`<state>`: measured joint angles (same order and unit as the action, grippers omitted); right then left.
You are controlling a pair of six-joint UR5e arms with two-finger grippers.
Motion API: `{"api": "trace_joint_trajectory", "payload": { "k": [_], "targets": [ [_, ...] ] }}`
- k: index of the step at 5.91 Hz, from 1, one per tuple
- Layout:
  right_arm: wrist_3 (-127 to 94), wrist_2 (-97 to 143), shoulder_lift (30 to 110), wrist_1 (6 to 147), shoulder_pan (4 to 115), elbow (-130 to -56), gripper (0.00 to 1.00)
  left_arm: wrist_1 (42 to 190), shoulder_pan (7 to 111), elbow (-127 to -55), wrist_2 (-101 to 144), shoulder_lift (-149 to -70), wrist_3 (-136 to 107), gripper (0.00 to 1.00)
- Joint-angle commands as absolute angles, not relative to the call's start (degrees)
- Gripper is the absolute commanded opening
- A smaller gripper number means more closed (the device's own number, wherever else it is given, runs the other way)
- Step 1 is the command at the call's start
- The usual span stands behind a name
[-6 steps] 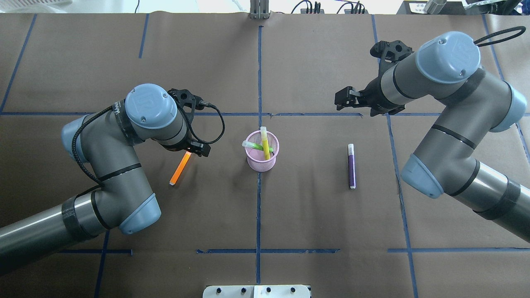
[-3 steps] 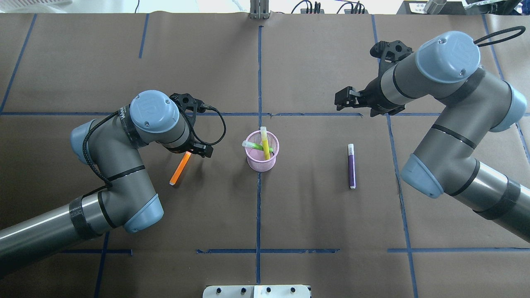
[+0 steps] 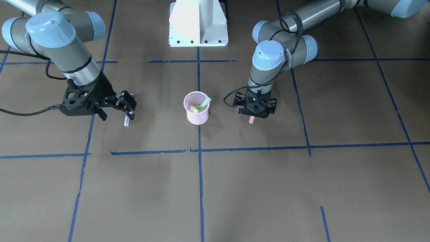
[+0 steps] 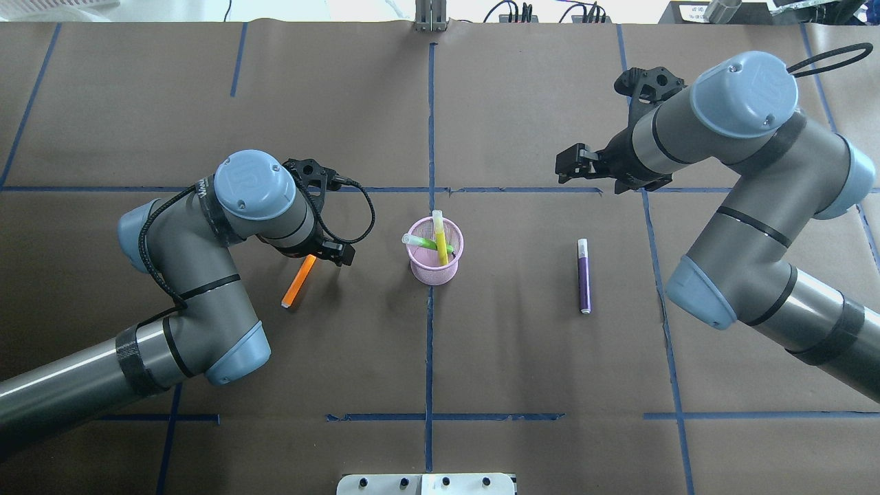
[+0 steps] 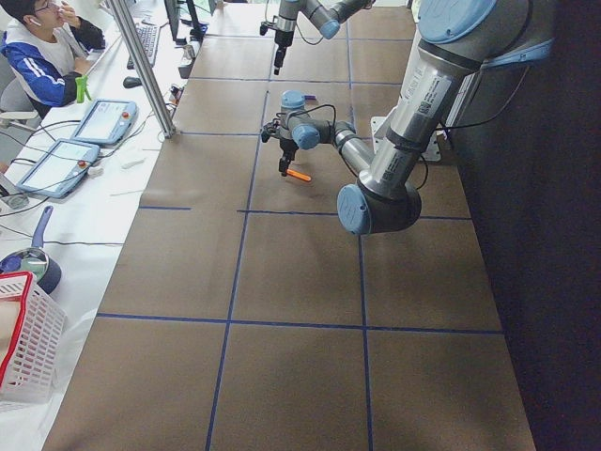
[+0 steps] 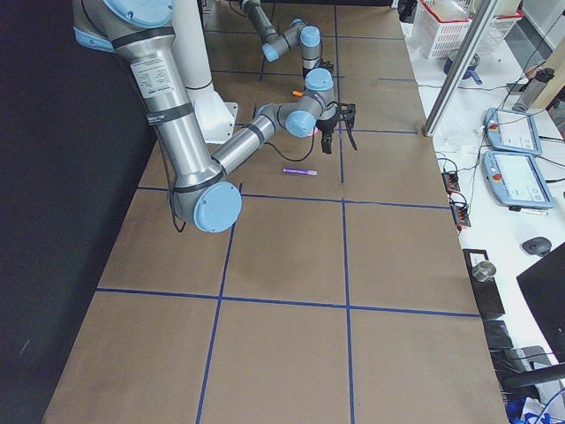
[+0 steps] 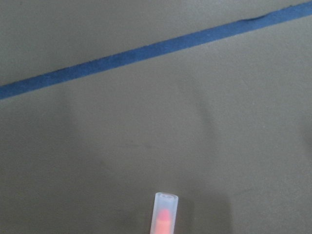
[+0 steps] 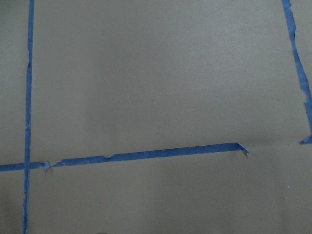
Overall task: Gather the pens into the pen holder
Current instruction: 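Withdraw the right gripper from the cup while the left gripper lowers onto the orange highlighter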
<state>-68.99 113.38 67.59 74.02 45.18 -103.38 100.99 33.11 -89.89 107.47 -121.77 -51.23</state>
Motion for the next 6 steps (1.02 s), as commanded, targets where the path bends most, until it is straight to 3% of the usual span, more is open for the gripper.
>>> {"api": "trace_joint_trajectory", "payload": {
  "k": [1, 2, 4, 6],
  "targets": [
    [-69.08, 113.38, 67.59, 74.09, 45.18, -103.62, 1.00, 101.16, 33.13, -89.56, 107.67, -121.73, -51.24, 0.86],
    [-69.00, 113.38, 67.59, 74.09, 45.18, -103.62, 1.00, 101.16, 33.13, -89.47, 107.67, -121.73, -51.33, 0.76],
    [-69.00, 113.38, 67.59, 74.00, 45.18, -103.62, 1.00, 101.25, 33.22, -89.47, 107.67, -121.73, -51.24, 0.47],
    [-69.00, 113.38, 67.59, 74.00, 45.18, -103.80, 1.00, 101.77, 33.31, -89.73, 107.75, -121.64, -51.24, 0.06]
  ]
}}
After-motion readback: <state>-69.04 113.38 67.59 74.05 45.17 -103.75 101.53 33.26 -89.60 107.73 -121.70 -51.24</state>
